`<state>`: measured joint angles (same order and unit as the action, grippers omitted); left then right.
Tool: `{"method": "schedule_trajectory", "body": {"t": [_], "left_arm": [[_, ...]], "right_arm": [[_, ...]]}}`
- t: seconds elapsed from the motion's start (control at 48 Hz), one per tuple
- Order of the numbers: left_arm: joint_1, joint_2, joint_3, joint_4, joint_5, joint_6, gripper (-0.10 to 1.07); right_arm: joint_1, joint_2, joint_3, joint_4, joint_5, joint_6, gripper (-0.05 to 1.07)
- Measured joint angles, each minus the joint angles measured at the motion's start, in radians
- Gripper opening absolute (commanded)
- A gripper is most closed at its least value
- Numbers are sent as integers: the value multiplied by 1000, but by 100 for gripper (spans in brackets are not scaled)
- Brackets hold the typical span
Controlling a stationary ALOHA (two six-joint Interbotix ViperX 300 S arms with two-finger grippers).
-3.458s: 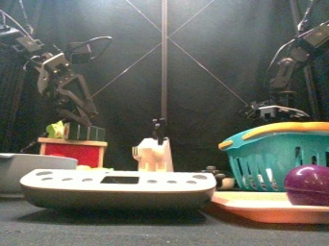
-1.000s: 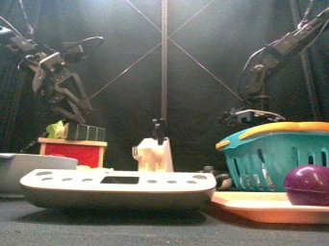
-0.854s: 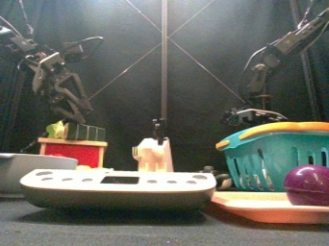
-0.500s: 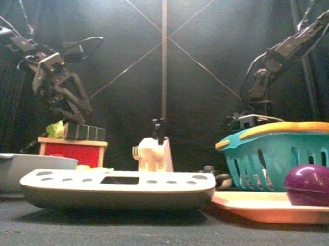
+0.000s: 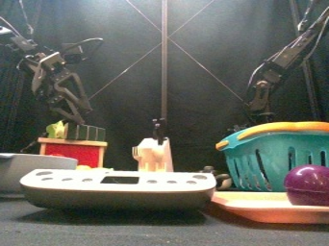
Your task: Pick up and place green screw in plate
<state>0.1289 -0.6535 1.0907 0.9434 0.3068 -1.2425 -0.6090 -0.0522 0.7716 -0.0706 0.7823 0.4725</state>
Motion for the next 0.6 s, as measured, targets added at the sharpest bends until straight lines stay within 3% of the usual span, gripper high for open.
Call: {"method": "schedule_trajectory", "body": {"t": [0.188,0.417,0.604], "left_arm": [[5,0,-2,0,0,0,99],[5,0,0,0,2,0,99],[5,0,0,0,0,0,99]], "right_arm": [[0,17,-2,0,-5,-2,73],[2,20,-14,3,9,-2,58],[6,8,-35,0,51,3,57]]}}
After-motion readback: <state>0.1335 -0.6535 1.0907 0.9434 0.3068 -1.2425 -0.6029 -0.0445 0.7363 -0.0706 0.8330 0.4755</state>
